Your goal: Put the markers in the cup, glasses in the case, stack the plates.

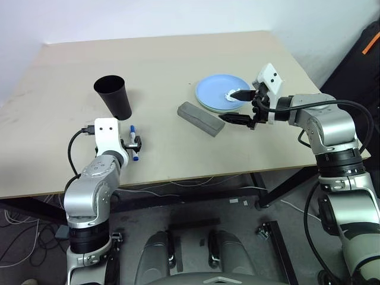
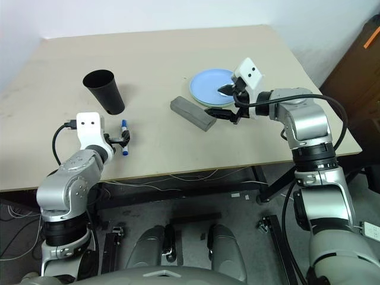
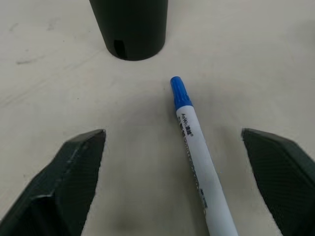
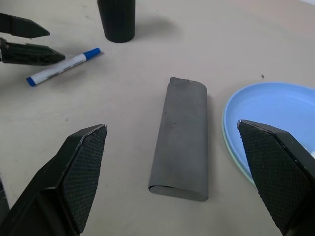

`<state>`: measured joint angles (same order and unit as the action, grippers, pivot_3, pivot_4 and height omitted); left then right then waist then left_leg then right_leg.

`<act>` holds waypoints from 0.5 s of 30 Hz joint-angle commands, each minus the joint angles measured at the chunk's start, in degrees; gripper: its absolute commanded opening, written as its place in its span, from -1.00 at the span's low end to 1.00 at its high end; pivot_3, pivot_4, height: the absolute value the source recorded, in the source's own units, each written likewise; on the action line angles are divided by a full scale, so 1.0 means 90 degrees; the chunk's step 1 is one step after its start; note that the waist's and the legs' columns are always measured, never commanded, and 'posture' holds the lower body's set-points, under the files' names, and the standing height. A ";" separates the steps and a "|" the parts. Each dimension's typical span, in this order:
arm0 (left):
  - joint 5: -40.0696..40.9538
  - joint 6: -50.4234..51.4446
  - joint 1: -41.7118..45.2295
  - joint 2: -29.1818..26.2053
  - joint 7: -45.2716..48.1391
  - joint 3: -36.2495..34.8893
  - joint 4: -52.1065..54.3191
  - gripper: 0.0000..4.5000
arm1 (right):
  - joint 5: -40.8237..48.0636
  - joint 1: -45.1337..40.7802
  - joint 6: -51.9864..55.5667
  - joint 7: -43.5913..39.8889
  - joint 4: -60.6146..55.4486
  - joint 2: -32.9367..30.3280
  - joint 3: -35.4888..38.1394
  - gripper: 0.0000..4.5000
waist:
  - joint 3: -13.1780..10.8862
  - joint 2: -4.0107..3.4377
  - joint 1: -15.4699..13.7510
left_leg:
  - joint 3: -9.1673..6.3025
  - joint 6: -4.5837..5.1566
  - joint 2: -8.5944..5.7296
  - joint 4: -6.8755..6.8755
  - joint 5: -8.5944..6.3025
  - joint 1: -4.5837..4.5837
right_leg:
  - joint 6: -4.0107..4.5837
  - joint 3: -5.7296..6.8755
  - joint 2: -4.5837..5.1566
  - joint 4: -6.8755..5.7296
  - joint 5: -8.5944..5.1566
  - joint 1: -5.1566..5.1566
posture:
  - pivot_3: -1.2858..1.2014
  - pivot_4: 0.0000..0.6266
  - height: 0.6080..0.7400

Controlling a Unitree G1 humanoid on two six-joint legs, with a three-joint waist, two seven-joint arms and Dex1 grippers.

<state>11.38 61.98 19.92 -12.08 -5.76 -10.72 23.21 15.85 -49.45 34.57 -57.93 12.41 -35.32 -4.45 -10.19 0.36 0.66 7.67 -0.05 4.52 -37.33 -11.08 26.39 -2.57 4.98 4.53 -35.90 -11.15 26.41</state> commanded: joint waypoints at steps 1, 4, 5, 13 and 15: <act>-0.0249 -0.0066 0.0407 0.0008 -0.0094 0.0185 -0.0341 0.99 | 0.0011 -0.0043 0.0010 0.0157 -0.0233 0.0008 0.0113 1.00 | 0.0000 0.0000 -0.0005 | 0.0001 0.0000 0.0000 -0.0001 0.0000 0.0002 | 0.0000 0.0000 0.0000 0.0001 0.0000 0.0000 | 0.03 -0.52 1.00; -0.0299 0.0357 0.0853 0.0083 -0.0156 0.0254 -0.0810 0.99 | 0.0038 0.0006 0.0036 0.0232 -0.0277 0.0031 0.0123 1.00 | 0.0000 0.0001 -0.0008 | 0.0001 0.0000 -0.0002 -0.0003 0.0000 0.0004 | 0.0000 0.0001 0.0002 0.0003 0.0000 -0.0001 | 0.03 -0.52 1.00; -0.0326 0.0509 0.1004 0.0131 -0.0188 0.0277 -0.0927 0.99 | 0.0036 0.0004 0.0041 0.0273 -0.0270 0.0044 0.0131 1.00 | 0.0000 0.0001 -0.0009 | 0.0000 0.0000 -0.0002 -0.0004 0.0000 0.0003 | 0.0000 0.0000 0.0002 0.0003 0.0000 -0.0002 | 0.03 -0.52 1.00; -0.0413 0.2088 0.2015 0.0724 -0.0451 -0.0238 -0.1544 0.99 | 0.0086 0.0064 0.0167 0.0479 -0.0412 0.0032 0.0150 1.00 | -0.0001 0.0002 0.0019 | -0.0001 0.0013 -0.0004 -0.0004 0.0008 0.0003 | -0.0005 0.0000 0.0001 0.0002 0.0000 -0.0002 | 0.03 -0.52 1.00; -0.0547 0.2487 0.2222 0.0812 -0.0594 -0.0412 -0.1549 0.99 | 0.0061 0.0098 0.0174 0.0509 -0.0401 0.0012 0.0158 1.00 | -0.0001 0.0002 0.0023 | -0.0002 0.0015 -0.0004 0.0000 0.0009 0.0001 | -0.0021 -0.0001 -0.0003 -0.0002 0.0007 -0.0001 | 0.03 -0.52 1.00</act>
<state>7.93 81.16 38.67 -4.93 -9.77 -12.79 8.67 15.97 -48.17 36.32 -53.71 11.01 -34.80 -4.28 -10.20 0.38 0.87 7.66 0.09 4.48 -37.32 -11.00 26.40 -2.78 4.98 4.48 -35.93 -11.09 26.41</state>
